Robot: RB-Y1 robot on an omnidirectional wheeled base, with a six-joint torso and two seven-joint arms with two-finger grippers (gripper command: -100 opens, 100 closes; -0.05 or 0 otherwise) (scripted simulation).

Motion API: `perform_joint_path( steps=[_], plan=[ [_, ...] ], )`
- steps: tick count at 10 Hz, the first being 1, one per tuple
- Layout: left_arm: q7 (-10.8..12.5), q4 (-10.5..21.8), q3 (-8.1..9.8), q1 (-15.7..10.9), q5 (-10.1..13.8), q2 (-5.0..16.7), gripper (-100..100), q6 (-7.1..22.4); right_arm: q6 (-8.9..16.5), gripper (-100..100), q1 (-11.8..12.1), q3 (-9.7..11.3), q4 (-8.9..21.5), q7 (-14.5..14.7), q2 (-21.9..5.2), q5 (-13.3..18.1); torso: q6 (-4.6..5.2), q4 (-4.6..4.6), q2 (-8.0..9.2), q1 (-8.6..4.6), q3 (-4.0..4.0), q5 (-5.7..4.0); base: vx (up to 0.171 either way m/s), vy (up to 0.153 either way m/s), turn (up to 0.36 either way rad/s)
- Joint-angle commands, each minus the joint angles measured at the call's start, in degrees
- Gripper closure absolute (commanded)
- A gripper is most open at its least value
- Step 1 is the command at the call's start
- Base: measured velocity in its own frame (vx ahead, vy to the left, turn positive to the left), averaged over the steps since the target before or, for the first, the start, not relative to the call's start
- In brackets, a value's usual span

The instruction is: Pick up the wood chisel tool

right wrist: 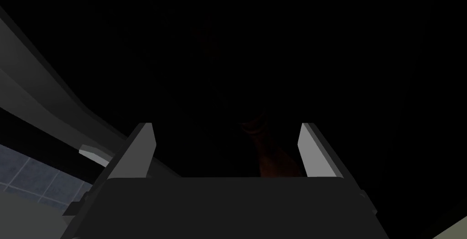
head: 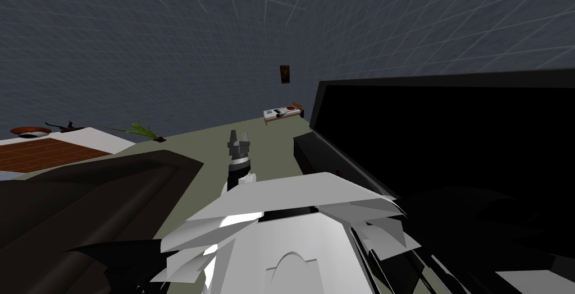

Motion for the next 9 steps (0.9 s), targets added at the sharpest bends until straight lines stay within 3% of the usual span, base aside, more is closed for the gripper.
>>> perform_joint_path(
  steps=[1, 2, 3, 4, 7, 8, 9],
  plan=[
    [0.0, 0.0, 0.0, 0.0, 0.0, 0.0, 0, 0.0, -0.7, -100, -1.4, 2.3, 2.9, 2.9, -0.1, -2.9, 0.0, 0.0, 0.0, 0.0, 0.0, 0.0, 0.013, -0.007, -0.004],
    [0.0, 0.0, 0.0, 0.0, 0.0, 0.0, 0, 0.0, -0.7, -100, -1.4, 2.3, 2.7, 2.5, -0.1, -3.7, 0.0, -0.01, -0.03, 0.02, -0.02, 0.0, 0.015, -0.005, -0.004],
    [0.0, 0.0, 0.0, 0.0, 0.0, 0.0, 0, 0.0, -0.7, -100, -1.4, 2.3, 3.1, 4.0, -0.1, -5.5, -0.01, -0.01, -0.05, 0.03, -0.03, 0.01, 0.007, 0.0, 0.002],
    [0.0, 0.0, 0.0, 0.0, 0.0, 0.0, 0, 0.0, -1.3, -100, -2.7, 4.7, 5.5, 5.7, -0.1, -7.3, 0.0, -0.01, -0.04, 0.05, -0.02, 0.01, 0.013, -0.002, -0.005],
    [0.0, 0.0, 0.0, 0.0, 0.0, 0.0, 0, 0.0, -1.3, -100, -2.7, 4.7, 6.2, 8.8, -0.1, -11.7, 0.0, -0.01, -0.02, 0.05, -0.01, 0.02, 0.005, -0.001, -0.001],
    [0.0, 0.0, 0.0, 0.0, 0.0, 0.0, 0, 0.0, -2.0, -100, -4.1, 7.0, 8.9, 10.5, -0.2, -13.5, 0.0, 0.0, -0.01, 0.05, -0.01, 0.02, 0.0, 0.0, 0.0],
    [0.0, 0.0, 0.0, 0.0, 0.0, 0.0, 0, 0.0, -2.0, -100, -4.1, 7.0, 9.3, 12.2, -0.2, -15.3, 0.0, 0.0, -0.02, 0.06, -0.01, 0.01, 0.0, 0.0, 0.0]
  ],
)
